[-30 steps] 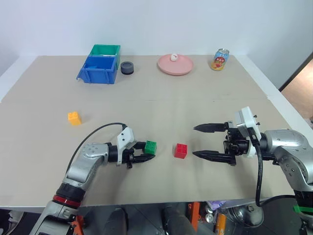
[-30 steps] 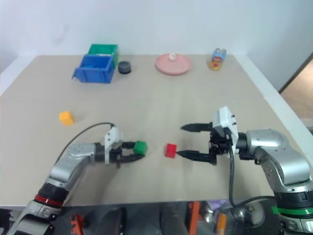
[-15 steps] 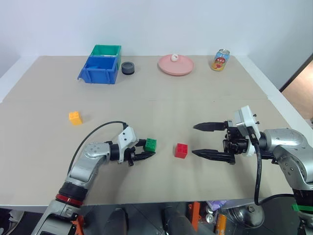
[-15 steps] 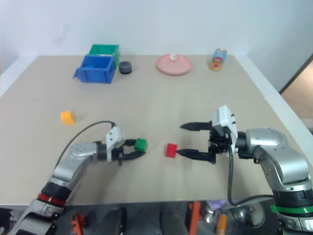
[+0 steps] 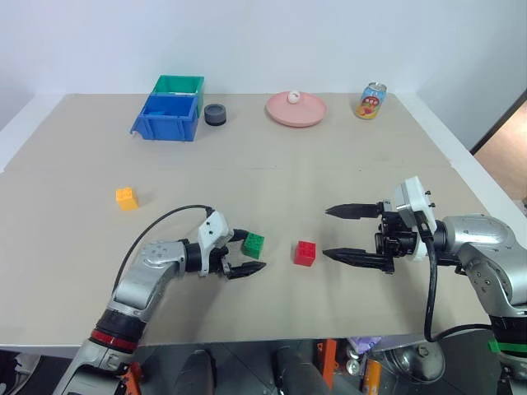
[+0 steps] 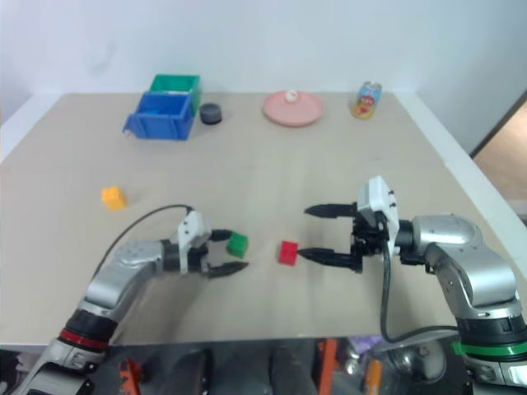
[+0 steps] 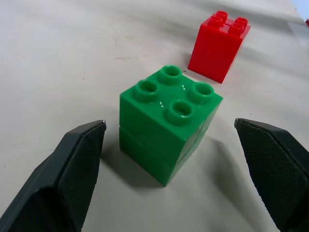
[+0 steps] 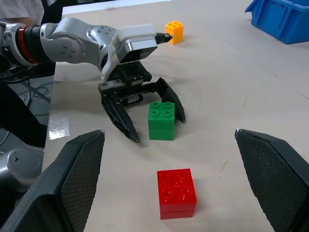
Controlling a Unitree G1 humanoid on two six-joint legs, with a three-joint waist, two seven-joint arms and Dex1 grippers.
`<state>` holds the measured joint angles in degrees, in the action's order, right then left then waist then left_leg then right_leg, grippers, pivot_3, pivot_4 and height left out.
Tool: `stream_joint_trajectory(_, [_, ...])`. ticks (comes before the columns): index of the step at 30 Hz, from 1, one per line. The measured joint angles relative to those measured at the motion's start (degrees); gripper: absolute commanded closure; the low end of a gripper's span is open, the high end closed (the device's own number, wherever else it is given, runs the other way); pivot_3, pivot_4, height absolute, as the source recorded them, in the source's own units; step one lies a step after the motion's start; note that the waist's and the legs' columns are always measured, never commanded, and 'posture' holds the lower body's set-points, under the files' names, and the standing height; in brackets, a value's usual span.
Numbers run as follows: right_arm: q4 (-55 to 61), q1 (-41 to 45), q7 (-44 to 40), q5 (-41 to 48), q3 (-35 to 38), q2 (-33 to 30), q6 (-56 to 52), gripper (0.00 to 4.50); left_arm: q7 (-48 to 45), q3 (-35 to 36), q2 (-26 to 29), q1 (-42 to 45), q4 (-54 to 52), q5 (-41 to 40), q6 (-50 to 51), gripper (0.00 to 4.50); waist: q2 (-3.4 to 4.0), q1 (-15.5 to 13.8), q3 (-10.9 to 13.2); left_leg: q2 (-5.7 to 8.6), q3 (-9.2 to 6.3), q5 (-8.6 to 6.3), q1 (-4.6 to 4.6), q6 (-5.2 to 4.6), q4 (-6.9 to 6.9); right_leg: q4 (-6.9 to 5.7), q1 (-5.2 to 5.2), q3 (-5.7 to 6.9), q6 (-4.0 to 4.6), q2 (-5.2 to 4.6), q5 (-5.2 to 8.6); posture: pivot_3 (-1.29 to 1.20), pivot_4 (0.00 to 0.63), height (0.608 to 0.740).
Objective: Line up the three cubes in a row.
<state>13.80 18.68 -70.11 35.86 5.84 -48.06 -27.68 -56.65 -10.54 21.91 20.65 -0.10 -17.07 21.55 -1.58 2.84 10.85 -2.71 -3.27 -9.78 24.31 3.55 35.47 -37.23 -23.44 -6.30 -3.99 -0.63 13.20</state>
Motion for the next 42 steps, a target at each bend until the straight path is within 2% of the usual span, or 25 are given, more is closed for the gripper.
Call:
stream_joint_trajectory(5, [0.0,0.2,-0.1,0.0,-0.7,0.2,0.0,0.0,0.4,3.5,1.8,0.0,-4.4,-4.6,4.9,0.02,0.0,0.0,0.0,0.0,0.0,0.0,0.01,0.0,-0.03,0.0,-0.01,0.0,0.0,0.0,0.03,0.0,0.15,0.736])
stream_joint_trajectory(11, [-0.2,0.6,-0.7,0.2,-0.7,0.2,-0.1,0.0,1.3,10.0,6.2,-2.2,-13.3,-14.7,14.6,0.02,0.0,0.0,0.0,-0.01,-0.01,0.0,0.0,0.0,-0.03,0.0,0.0,0.01,0.01,0.0,0.03,0.0,0.15,0.736])
stream_joint_trajectory(14, [-0.4,1.3,-0.8,0.2,-0.7,0.2,-0.1,0.0,3.3,12.8,6.1,-1.8,-14.6,-17.7,16.8,0.02,0.0,0.0,0.0,-0.01,-0.01,0.0,0.0,0.0,0.03,0.0,0.02,0.01,0.0,0.0,0.03,0.0,0.15,0.736])
stream_joint_trajectory(17, [-0.4,1.6,-0.7,0.3,-0.7,0.4,0.0,0.0,10.7,17.9,4.0,0.9,-14.5,-19.6,18.4,0.02,-0.04,0.0,0.0,-0.01,-0.01,0.0,0.0,0.0,0.04,0.0,0.02,0.02,-0.01,0.0,0.01,0.0,0.15,0.736])
stream_joint_trajectory(22, [0.3,1.8,1.4,1.4,-1.0,3.8,-1.0,0.0,25.4,25.1,2.1,0.3,-13.6,-16.3,17.6,0.02,-0.03,0.5,0.0,-0.01,0.0,-0.01,-0.03,0.0,-0.07,0.0,0.0,0.0,-0.19,0.01,-0.08,0.0,0.15,0.736])
stream_joint_trajectory(28, [3.0,3.2,2.8,2.2,-3.8,6.2,-2.4,0.0,33.7,27.5,1.6,-13.1,-15.0,-12.4,17.6,0.02,-0.08,0.5,0.0,-0.01,-0.04,-0.04,0.02,0.03,-0.11,0.01,-0.01,0.02,-0.17,0.0,0.02,0.0,0.15,0.736])
stream_joint_trajectory(33, [2.9,4.4,2.4,2.1,-5.1,6.5,-2.4,0.0,42.1,28.9,-2.2,-20.3,-21.2,-9.7,17.2,0.02,-0.17,-0.2,0.0,0.0,-0.04,-0.02,0.01,0.07,0.01,0.03,0.02,0.03,0.06,-0.01,0.05,0.0,0.15,0.736])
stream_joint_trajectory(38, [2.7,4.5,1.7,2.0,-5.7,6.7,-2.2,0.0,49.8,29.6,-6.1,-19.8,-21.9,-7.3,17.1,0.02,-0.22,-0.2,0.0,-0.01,-0.01,0.02,-0.02,0.12,0.06,0.03,0.02,0.02,0.09,0.0,-0.01,0.0,0.15,0.736])
stream_joint_trajectory(42, [2.2,4.7,1.6,1.8,-5.9,6.9,-1.8,0.0,53.6,29.5,-7.4,-14.5,-16.5,-4.9,15.8,0.02,-0.18,-0.2,-0.1,-0.01,-0.06,0.03,-0.08,0.1,0.03,0.02,0.03,0.03,0.12,0.06,-0.09,0.0,0.15,0.736])
